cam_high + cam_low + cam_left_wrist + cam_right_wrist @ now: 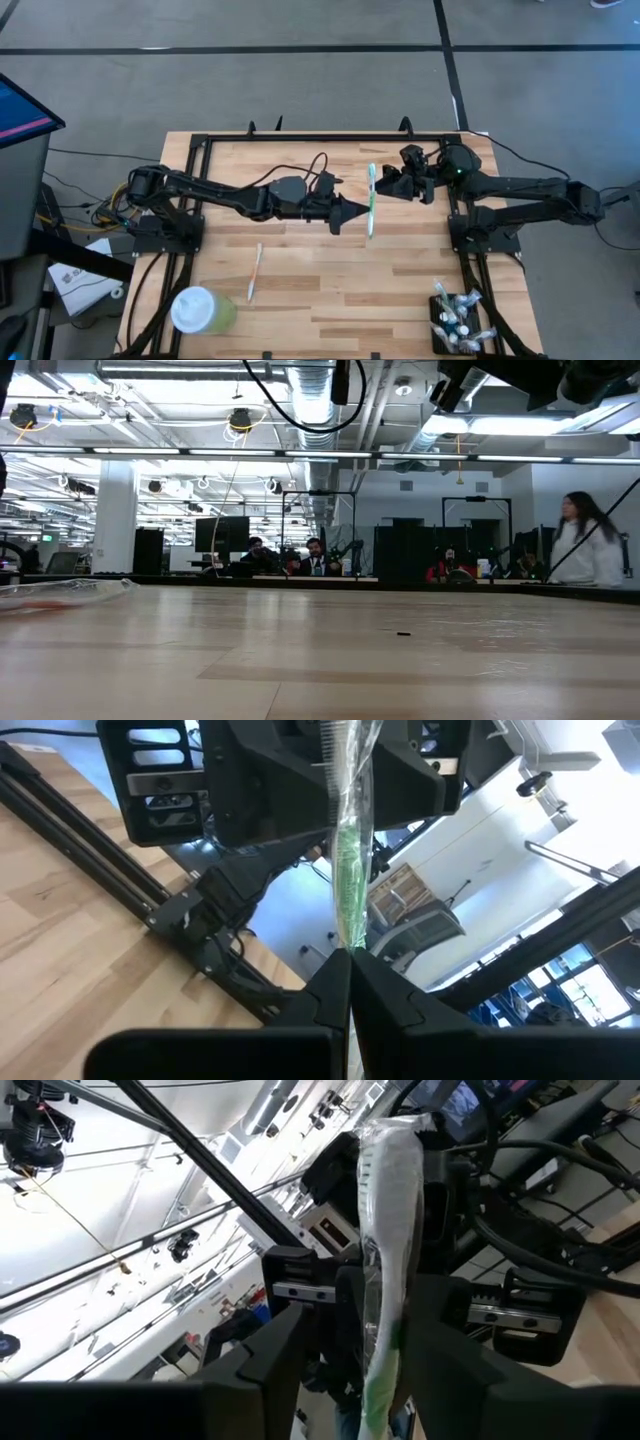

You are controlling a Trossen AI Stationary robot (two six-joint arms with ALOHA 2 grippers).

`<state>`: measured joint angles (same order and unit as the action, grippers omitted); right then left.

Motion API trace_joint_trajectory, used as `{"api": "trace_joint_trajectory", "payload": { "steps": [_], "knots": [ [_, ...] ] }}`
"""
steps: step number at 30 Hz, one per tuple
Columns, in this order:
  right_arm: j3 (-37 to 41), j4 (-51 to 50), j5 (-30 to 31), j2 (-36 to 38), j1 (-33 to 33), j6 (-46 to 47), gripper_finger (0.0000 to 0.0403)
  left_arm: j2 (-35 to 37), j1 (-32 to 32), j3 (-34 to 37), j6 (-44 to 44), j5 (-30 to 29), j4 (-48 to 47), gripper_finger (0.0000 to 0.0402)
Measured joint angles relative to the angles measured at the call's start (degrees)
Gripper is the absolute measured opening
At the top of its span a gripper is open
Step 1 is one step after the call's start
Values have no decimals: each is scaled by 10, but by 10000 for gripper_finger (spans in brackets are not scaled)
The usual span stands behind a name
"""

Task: Pick & Place toothbrushing station
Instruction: Put the green toothbrush into the black organizer

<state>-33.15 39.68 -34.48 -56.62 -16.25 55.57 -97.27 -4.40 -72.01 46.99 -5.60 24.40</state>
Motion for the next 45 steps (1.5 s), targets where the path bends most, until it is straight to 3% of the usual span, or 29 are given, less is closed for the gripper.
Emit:
{"api": "trace_joint_trajectory", "payload": {
  "steps": [23, 35, 40, 45],
  "knots": [
    [0, -2, 16, -33, 0, 19, 90, 0, 0, 0, 14, 10, -15, 0],
    [0, 1, 14, -22, 0, 6, 11, 1, 0, 0, 13, 0, -12, 3],
    [-11, 0, -10, -18, 0, 4, 25, 2, 0, 0, 13, 21, -13, 4],
    [-32, 3, -58, -16, 0, 1, 9, 5, 1, 0, 59, 41, -56, 27]
  ]
}}
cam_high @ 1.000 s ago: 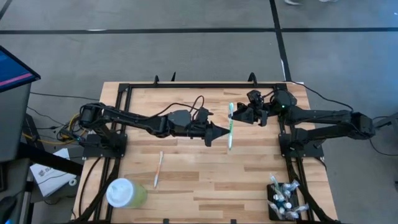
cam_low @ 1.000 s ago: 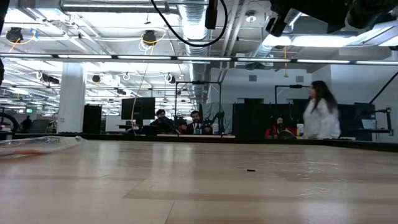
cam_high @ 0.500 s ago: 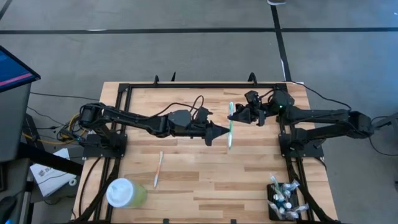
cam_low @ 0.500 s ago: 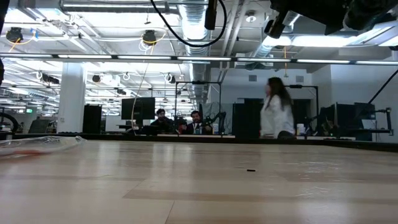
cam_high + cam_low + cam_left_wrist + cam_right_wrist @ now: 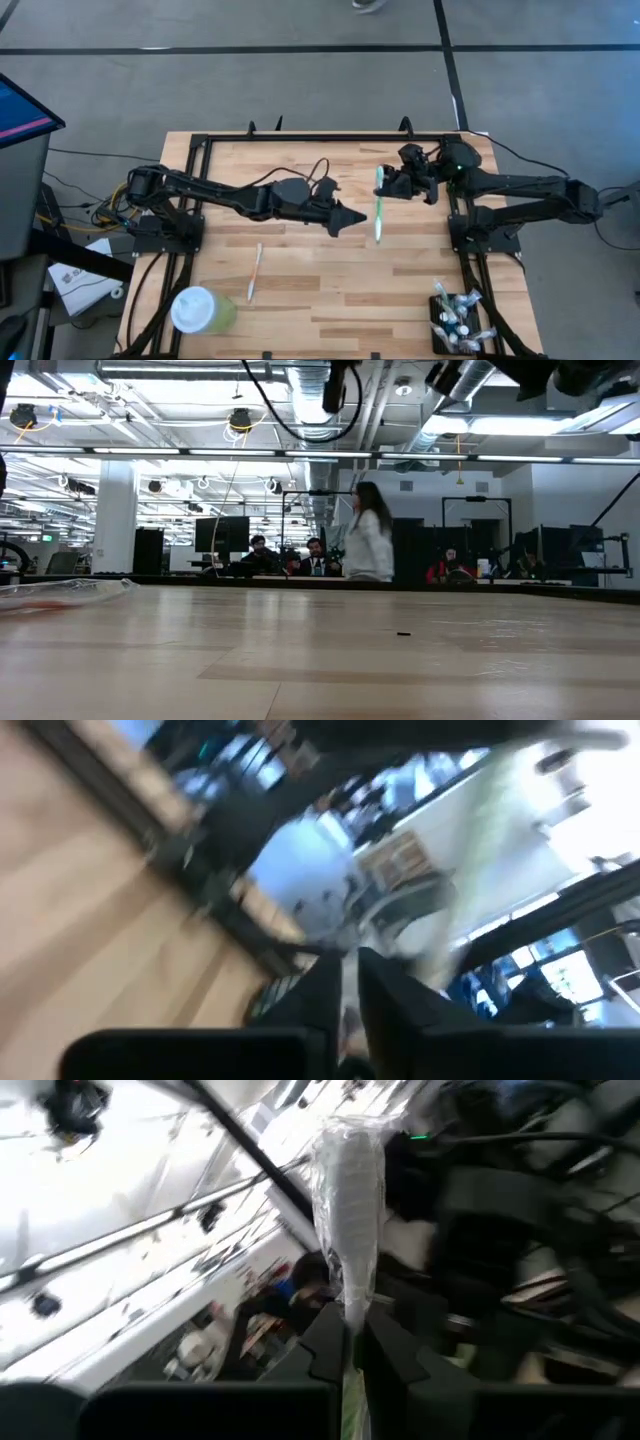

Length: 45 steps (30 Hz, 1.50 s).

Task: Pick & Place toothbrushing station
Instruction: Put the green toothbrush into the black organizer

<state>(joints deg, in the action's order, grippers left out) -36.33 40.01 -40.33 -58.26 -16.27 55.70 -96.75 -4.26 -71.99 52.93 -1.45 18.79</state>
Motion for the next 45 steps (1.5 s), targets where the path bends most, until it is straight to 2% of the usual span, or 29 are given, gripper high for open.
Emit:
{"api": "trace_joint_trajectory", "payload": {
  "steps": [6, 12, 20, 27, 31, 38, 41, 45],
  "knots": [
    [-22, -3, -64, 20, 5, -2, 17, -1, -2, 1, 33, 3, -77, 84],
    [-22, -71, -56, 93, 35, -84, 9, -1, -7, 1, 26, -11, -74, 96],
    [-22, -319, 46, 220, 112, -229, 9, -1, -6, 1, 2, 5, -73, 97],
    [-21, -452, 120, 294, 181, -218, 9, -1, -10, 1, -6, 18, -73, 97],
    [-21, -536, 195, 352, 230, -215, 9, -1, -17, 2, -20, 19, -73, 97],
    [-21, -579, 319, 430, 339, -296, 14, -1, -40, 2, -21, 19, -73, 97],
    [-21, -595, 327, 435, 382, -326, 13, -1, -50, 2, -20, 18, -72, 97],
    [-19, -629, 327, 423, 442, -319, 9, -1, -58, 2, -19, 13, -73, 97]
  ]
}}
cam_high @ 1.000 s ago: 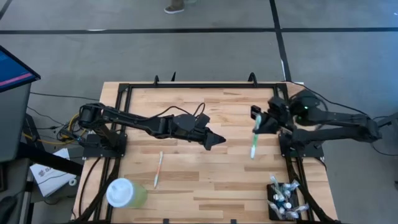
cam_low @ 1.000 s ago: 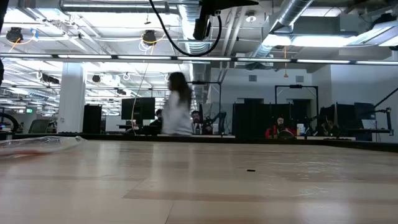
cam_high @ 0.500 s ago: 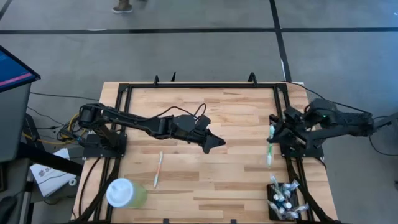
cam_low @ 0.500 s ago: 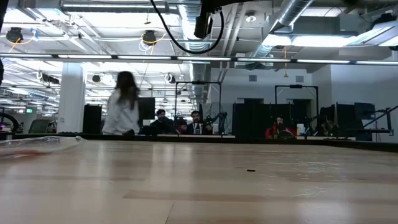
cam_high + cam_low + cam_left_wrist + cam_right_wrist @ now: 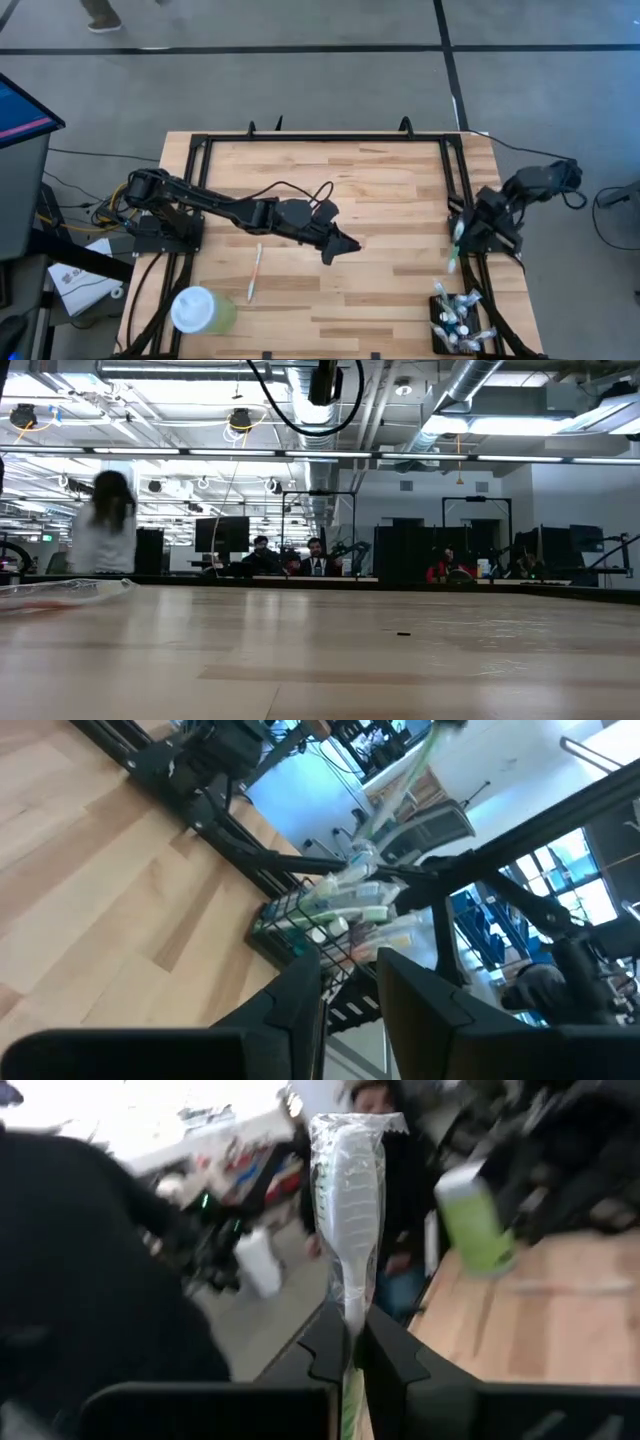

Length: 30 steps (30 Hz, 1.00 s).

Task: Pick & Place toothbrushing station
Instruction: Put the green toothbrush into the black organizer

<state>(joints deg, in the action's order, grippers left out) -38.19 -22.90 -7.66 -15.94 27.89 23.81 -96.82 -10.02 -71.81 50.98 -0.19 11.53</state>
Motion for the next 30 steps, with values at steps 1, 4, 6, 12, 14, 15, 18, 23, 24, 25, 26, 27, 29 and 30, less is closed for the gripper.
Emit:
{"api": "trace_joint_trajectory", "payload": {
  "steps": [1, 4, 6, 12, 14, 15, 18, 23, 24, 25, 26, 27, 29, 30],
  "knots": [
    [3, -2, 0, -6, 15, 0, 9, 0, 0, 0, 0, -3, 0, 97],
    [14, 12, 0, -23, 63, 0, 9, 0, 0, 0, 3, -14, 0, 97],
    [24, 31, 0, -35, 98, 1, 9, 0, 0, 0, 5, -22, 0, 97],
    [36, 34, 60, -52, 206, -15, 9, 0, 2, 0, 34, -58, 0, 97],
    [36, 36, 86, -47, 241, -32, 9, 0, 1, 0, 42, -69, 1, 97],
    [36, 36, 99, -44, 258, -40, 9, 0, 1, 0, 47, -76, 1, 97],
    [39, 36, 138, -31, 308, -62, 9, 0, 1, 0, 50, -93, 1, 97],
    [96, 60, 216, 1, 373, -72, 9, 0, 1, 0, 65, -121, 2, 97],
    [111, 73, 231, 9, 383, -73, 9, 0, 1, 0, 66, -126, 3, 97],
    [125, 82, 243, 18, 392, -75, 9, 0, 1, 0, 67, -129, 4, 97],
    [137, 90, 255, 27, 400, -77, 10, 0, 1, 0, 68, -131, 5, 97],
    [149, 99, 267, 36, 408, -79, 10, 0, 1, 0, 70, -132, 6, 97],
    [169, 104, 290, 54, 421, -79, 11, 0, 2, 0, 79, -133, 6, 97],
    [178, 104, 300, 61, 426, -78, 11, 0, 3, 0, 80, -133, 6, 97]
  ]
}}
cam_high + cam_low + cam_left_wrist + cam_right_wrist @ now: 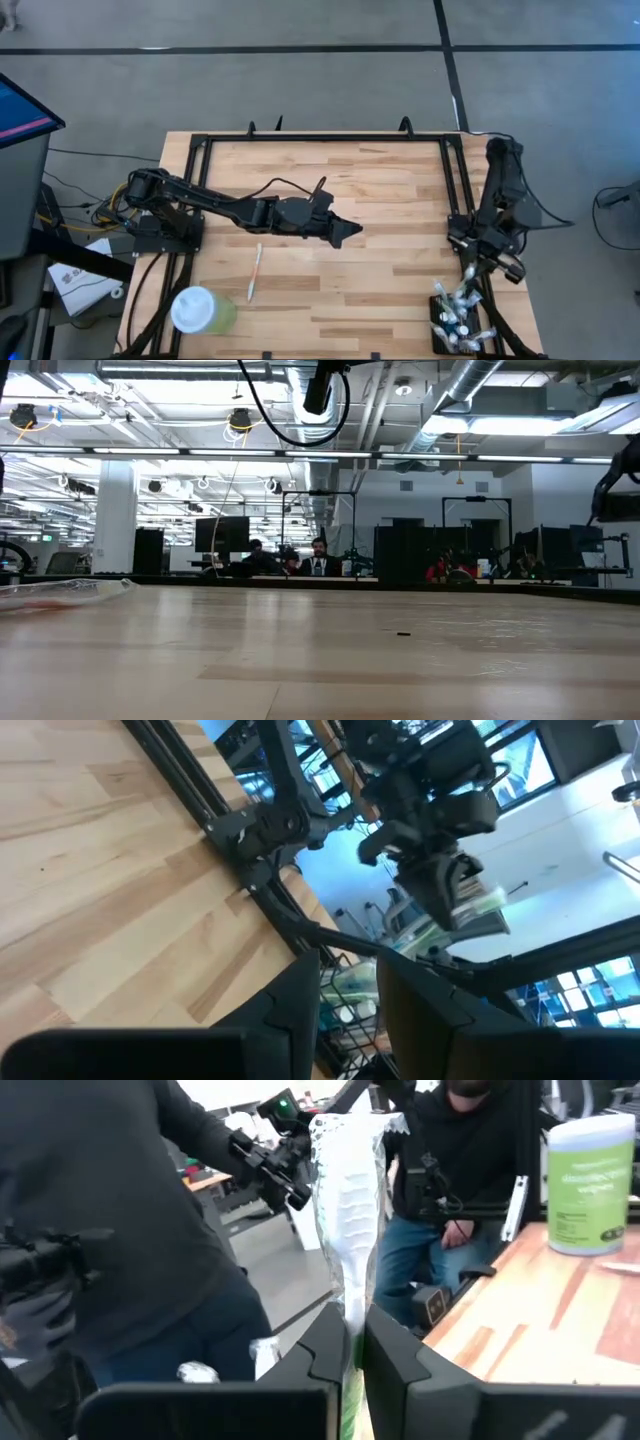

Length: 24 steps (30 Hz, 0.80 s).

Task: Pick & Place toothbrushing station
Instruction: Put the green toothbrush into the black organizer

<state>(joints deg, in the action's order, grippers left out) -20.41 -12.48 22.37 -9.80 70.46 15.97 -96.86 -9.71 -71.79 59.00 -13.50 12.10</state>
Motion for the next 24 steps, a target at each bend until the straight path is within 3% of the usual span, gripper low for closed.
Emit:
{"api": "trace_joint_trajectory", "payload": {
  "steps": [10, 24],
  "knots": [
    [51, 24, 49, 28, 27, 4, 10, 0, 5, 0, 13, 0, 4, 97],
    [87, 31, 68, 27, 27, 44, 10, 0, 7, 0, 13, 3, 9, 97]
  ]
}}
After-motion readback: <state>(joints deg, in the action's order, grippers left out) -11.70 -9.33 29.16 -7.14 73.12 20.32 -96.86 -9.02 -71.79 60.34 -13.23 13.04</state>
